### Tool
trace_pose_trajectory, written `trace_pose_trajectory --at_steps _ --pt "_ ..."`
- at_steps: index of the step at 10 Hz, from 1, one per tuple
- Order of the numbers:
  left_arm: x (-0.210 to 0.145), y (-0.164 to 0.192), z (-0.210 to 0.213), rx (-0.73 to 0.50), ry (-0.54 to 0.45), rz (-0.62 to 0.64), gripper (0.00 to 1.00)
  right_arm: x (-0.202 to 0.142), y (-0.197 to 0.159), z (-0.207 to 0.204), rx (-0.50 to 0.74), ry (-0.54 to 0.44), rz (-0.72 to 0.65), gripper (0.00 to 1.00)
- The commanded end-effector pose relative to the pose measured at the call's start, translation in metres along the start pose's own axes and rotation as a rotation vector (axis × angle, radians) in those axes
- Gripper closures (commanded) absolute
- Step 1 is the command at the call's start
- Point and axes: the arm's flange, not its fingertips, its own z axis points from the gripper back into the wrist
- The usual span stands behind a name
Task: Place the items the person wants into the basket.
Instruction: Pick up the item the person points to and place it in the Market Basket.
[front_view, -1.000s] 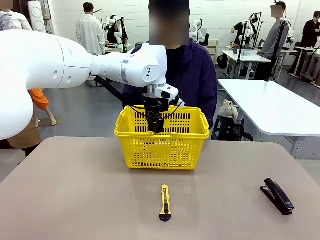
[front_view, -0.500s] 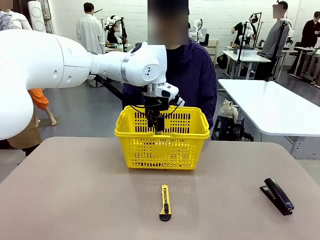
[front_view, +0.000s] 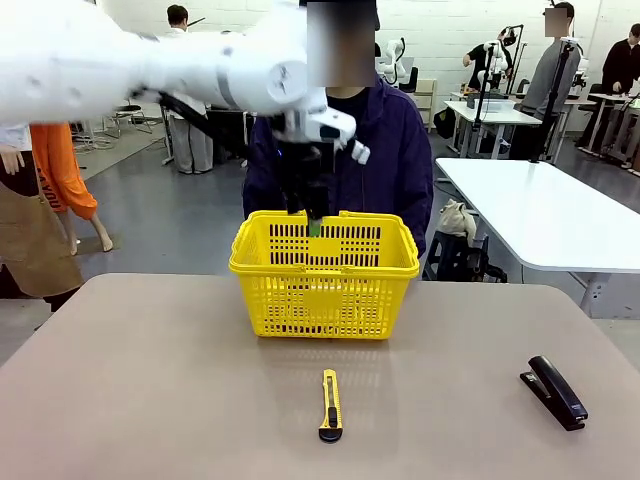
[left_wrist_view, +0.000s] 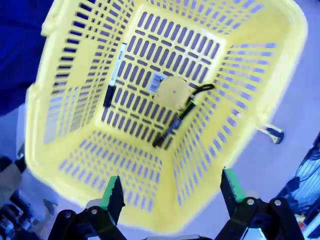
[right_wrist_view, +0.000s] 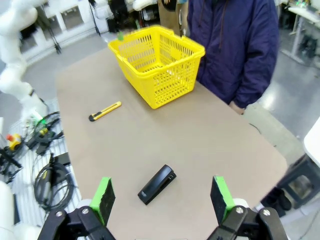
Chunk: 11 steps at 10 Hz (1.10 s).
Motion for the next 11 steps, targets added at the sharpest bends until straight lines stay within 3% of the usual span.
trace_pose_trajectory --at_steps 1,3,6,9,11 --pt "-0.091 -0.035 0.034 0.028 -0.034 0.063 0.00 0.000 -0.001 -0.001 0.001 -0.031 0.016 0.00" --pt "-0.163 -0.060 0.051 0.046 -0.085 0.103 0.00 0.000 -0.001 -0.001 0.001 -0.031 0.016 0.00" --pt "-0.223 -0.074 0.042 0.047 -0.130 0.158 0.00 0.000 -0.001 -0.001 0.001 -0.031 0.016 0.00" --pt "-0.240 -0.061 0.030 0.008 -0.162 0.243 0.00 0.000 -0.001 -0.001 0.001 -0.031 0.016 0.00" --pt "-0.238 -0.065 0.040 0.047 -0.110 0.205 0.00 0.000 -0.001 -0.001 0.001 -0.031 0.016 0.00"
